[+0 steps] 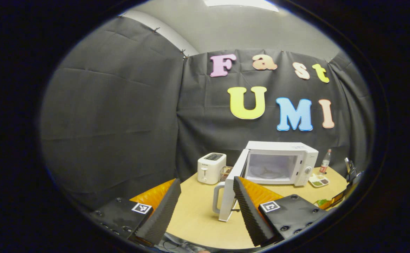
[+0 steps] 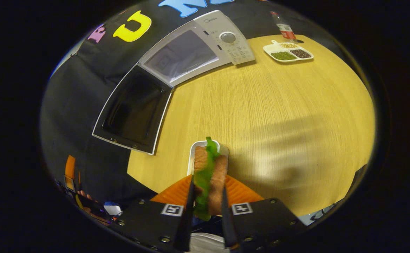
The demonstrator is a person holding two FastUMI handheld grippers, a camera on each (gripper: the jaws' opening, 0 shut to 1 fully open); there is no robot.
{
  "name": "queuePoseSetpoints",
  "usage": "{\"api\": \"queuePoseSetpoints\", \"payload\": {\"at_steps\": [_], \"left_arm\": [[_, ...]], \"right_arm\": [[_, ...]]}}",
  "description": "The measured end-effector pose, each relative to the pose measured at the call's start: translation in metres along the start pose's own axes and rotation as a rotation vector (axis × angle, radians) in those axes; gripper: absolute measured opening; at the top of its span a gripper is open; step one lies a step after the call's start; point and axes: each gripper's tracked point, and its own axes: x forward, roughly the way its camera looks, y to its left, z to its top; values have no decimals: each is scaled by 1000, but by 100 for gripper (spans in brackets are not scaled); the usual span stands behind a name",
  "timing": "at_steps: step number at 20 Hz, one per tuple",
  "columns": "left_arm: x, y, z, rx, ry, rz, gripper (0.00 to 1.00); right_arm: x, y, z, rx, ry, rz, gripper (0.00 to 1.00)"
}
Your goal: Open the microwave oven with the left hand, put the food in, and close the microwave oven.
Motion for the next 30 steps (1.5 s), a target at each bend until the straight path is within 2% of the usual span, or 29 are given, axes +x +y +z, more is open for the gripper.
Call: {"api": "queuePoseSetpoints", "payload": {"at_steps": [1, 5, 9, 14, 21, 30], "left_arm": [[-1, -2, 2, 0, -4, 6, 98], [-9, -5, 16, 18, -45, 34, 97], [-7, -14, 22, 19, -47, 10, 98], [22, -18, 26, 37, -58, -25, 98], [60, 12, 48, 19, -88, -47, 96], [103, 70, 30, -36, -38, -20, 98]], "right_arm": [[-7, -1, 1, -11, -6, 4, 34], [-23, 5, 12, -80, -60, 31, 34], [-40, 27, 40, -62, -143, 76, 34], [-45, 59, 94, -95, -320, 56, 34], [-10, 112, 152, -52, -447, 70, 34], [56, 147, 222, -9, -606, 23, 34]]}}
